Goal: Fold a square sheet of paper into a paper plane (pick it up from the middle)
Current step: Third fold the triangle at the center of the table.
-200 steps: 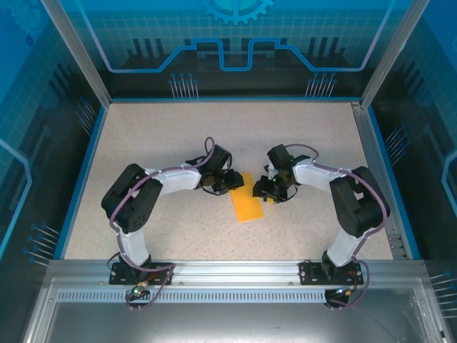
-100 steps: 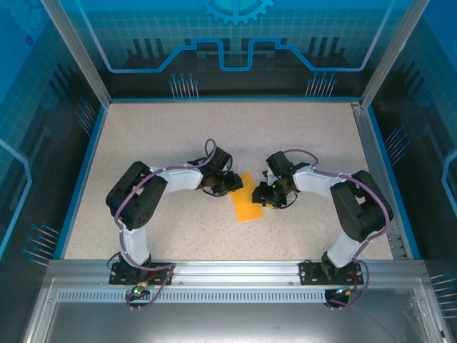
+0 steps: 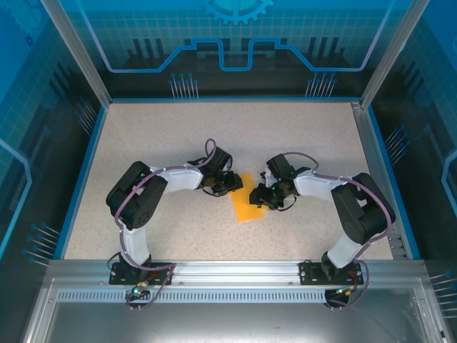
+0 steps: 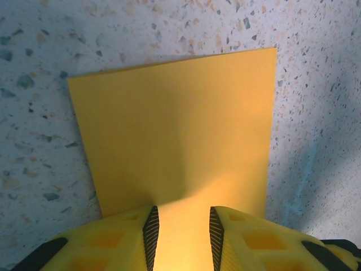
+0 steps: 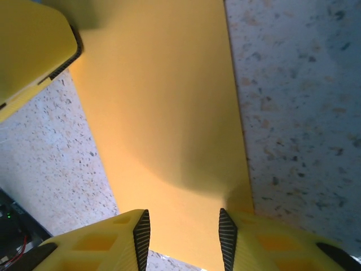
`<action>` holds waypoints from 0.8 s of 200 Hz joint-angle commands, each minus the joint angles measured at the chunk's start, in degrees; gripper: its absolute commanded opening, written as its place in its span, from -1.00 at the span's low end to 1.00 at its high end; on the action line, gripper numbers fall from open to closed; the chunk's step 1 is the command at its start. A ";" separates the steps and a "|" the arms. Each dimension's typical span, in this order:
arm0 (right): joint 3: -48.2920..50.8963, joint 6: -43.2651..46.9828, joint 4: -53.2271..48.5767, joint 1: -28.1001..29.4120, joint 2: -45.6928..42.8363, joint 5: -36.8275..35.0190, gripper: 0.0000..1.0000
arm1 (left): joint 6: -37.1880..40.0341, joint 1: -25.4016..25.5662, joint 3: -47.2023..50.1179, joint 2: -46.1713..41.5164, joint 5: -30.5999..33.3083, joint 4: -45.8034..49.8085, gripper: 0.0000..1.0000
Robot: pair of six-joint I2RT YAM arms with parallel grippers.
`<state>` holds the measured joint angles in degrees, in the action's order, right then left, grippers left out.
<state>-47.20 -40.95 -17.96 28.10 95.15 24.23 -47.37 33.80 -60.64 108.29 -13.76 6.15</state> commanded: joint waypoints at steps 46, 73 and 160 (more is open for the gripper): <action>0.25 0.78 -5.87 -1.73 -3.39 -4.05 -0.17 | 1.55 -0.34 -0.18 0.95 1.30 2.86 -0.33; 0.59 1.63 -6.65 -2.82 -3.63 -4.11 -0.15 | 1.24 -0.32 0.25 0.72 1.40 2.93 -0.33; 0.09 4.47 -6.28 -2.69 -0.16 1.31 -0.15 | 0.41 -0.32 -0.18 2.10 1.01 2.56 -0.33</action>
<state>-46.81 -38.26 -22.70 25.93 93.49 22.94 -47.46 33.80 -60.66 108.44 -13.76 6.13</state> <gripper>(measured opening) 0.426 0.338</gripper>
